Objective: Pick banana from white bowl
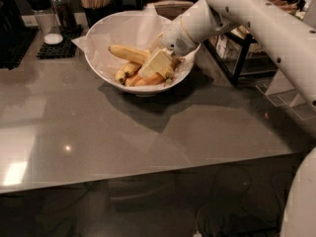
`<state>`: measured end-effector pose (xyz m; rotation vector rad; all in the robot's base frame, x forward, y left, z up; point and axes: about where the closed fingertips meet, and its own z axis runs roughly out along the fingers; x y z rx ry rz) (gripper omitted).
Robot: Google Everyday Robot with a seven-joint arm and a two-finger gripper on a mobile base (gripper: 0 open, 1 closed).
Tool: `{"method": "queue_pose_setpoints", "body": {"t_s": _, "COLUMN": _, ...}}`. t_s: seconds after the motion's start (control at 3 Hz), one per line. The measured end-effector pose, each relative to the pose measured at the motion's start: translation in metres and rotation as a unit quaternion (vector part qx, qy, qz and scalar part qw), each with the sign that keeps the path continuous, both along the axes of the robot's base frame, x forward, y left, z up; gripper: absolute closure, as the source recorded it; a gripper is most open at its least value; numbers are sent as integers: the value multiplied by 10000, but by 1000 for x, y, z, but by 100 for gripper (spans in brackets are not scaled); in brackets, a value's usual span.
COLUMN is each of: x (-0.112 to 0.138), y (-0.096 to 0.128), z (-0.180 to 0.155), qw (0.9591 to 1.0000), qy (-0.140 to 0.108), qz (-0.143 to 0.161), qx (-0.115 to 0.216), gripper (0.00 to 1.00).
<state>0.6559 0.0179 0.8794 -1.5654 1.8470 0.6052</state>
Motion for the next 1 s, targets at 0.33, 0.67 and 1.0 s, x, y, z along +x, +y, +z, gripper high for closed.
{"method": "queue_pose_setpoints", "body": {"t_s": 0.33, "x": 0, "y": 0, "z": 4, "qw": 10000, "qy": 1, "qz": 0, "qx": 1, "gripper": 54}}
{"method": "queue_pose_setpoints", "body": {"t_s": 0.67, "x": -1, "y": -4, "z": -6, "qw": 9999, "qy": 83, "qz": -116, "qx": 49, "gripper": 77}}
{"method": "queue_pose_setpoints", "body": {"t_s": 1.0, "x": -1, "y": -5, "z": -7, "qw": 9998, "qy": 110, "qz": -173, "qx": 64, "gripper": 99}}
